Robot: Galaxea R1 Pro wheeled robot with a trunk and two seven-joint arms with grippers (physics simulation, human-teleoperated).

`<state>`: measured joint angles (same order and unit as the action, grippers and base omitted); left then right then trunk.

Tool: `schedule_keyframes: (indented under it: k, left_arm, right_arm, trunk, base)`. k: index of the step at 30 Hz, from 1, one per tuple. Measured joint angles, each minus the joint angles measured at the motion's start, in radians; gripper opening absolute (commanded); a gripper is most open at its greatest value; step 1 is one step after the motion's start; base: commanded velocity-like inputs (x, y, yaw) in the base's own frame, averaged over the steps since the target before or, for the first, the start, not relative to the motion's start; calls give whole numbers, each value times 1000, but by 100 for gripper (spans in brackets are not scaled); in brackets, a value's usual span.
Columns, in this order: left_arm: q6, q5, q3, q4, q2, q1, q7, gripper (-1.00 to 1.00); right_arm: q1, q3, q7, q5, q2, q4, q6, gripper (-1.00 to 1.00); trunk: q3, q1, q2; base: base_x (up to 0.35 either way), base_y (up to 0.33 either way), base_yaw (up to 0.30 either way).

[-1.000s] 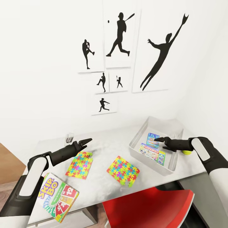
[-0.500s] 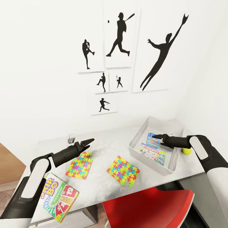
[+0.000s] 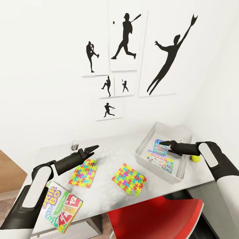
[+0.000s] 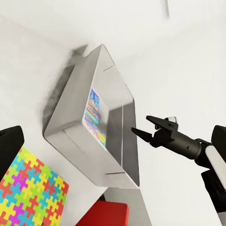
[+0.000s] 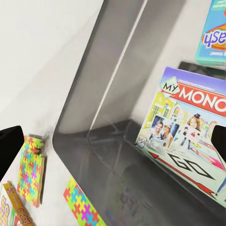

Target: Put all the toys in the child's room - the three board games (two on the bed and one on the table), the two jigsaw puzzles on the table, and the tennis ball on the table - inside the toy box on the table in the child's room.

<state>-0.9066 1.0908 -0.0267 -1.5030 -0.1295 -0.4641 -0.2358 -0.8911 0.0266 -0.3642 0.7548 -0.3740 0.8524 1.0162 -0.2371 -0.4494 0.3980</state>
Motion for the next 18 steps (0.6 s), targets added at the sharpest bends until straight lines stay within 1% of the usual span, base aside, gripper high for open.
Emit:
schedule_keyframes:
  k: [11,12,15,18]
  left_arm:
    - [0,0,0,0,0,0,0,100]
    - [-6,6,-2,-6,-4,-5,6,100]
    - [-23,26,-9,-23,13,-10,23,100]
    - [-40,45,-10,-33,17,-11,28,100]
  right_arm:
    - [0,0,0,0,0,0,0,100]
    - [-6,6,0,-3,-2,-6,-1,100]
    - [-19,15,1,-8,-16,-22,-18,100]
    - [-19,16,1,-8,-24,-14,-35,100]
  trunk:
    - [0,0,0]
    - [0,0,0]
    - [0,0,0]
    - [0,0,0]
  base:
    - [-2,1,0]
    - [-168,76,0]
    - [-190,86,0]
    - [-225,102,0]
